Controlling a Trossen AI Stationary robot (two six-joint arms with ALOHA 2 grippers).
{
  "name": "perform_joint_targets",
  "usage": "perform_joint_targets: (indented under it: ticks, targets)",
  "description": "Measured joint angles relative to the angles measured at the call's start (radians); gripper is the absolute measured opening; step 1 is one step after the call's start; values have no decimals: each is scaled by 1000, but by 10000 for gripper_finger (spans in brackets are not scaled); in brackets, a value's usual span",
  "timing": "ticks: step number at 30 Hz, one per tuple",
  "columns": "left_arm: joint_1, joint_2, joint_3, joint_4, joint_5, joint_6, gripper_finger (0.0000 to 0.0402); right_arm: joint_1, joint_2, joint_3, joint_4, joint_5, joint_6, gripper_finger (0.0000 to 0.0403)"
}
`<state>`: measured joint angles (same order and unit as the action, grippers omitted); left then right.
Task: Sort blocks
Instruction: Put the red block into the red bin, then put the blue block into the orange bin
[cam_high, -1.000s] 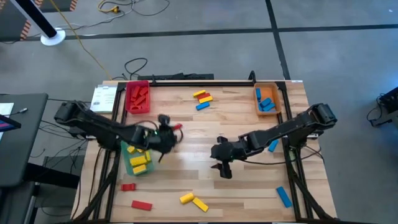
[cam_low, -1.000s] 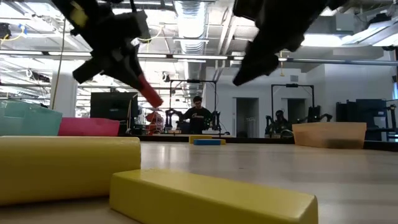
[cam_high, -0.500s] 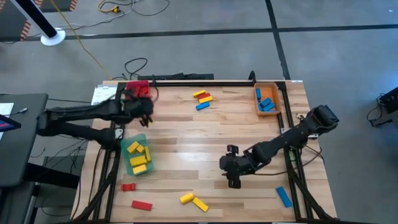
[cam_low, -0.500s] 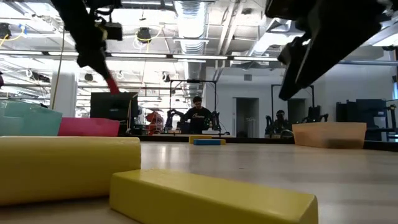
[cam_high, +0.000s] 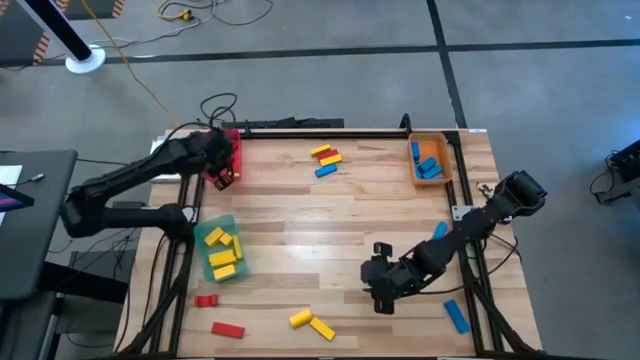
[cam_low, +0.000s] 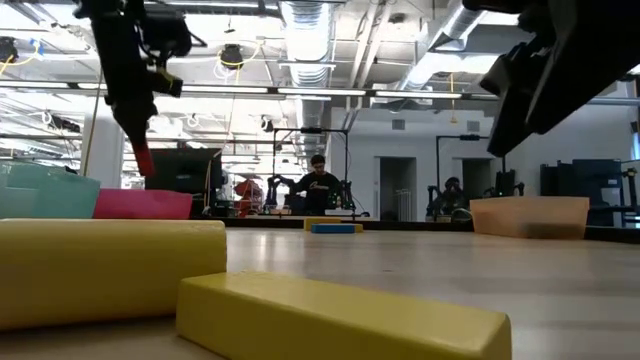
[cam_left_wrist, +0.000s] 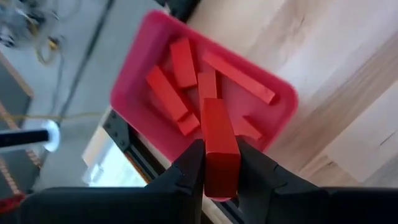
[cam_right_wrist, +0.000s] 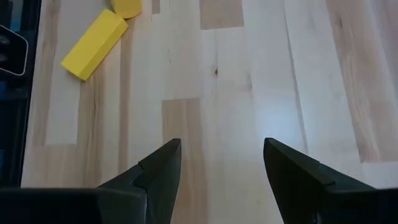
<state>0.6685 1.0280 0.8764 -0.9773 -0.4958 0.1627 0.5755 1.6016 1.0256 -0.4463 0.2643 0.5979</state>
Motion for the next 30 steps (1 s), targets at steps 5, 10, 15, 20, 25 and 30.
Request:
perform_joint_targets:
  ticks: [5, 10, 15, 20, 25, 30]
  targets:
    - [93, 75, 0, 5, 108, 44, 67, 34, 0, 0, -13, 12, 48, 239]
    - [151, 150, 0, 33, 160, 77, 70, 74, 0, 0, -31, 42, 100, 239]
    - [173, 179, 0, 94, 170, 106, 74, 113, 0, 0, -79, 54, 172, 239]
    - [172, 176, 0, 154, 182, 117, 101, 145, 0, 0, -136, 54, 248, 239]
    - [172, 176, 0, 163, 181, 130, 144, 165, 0, 0, -203, 54, 332, 239]
    - [172, 176, 0, 166, 163, 130, 181, 194, 0, 0, -266, 52, 420, 239]
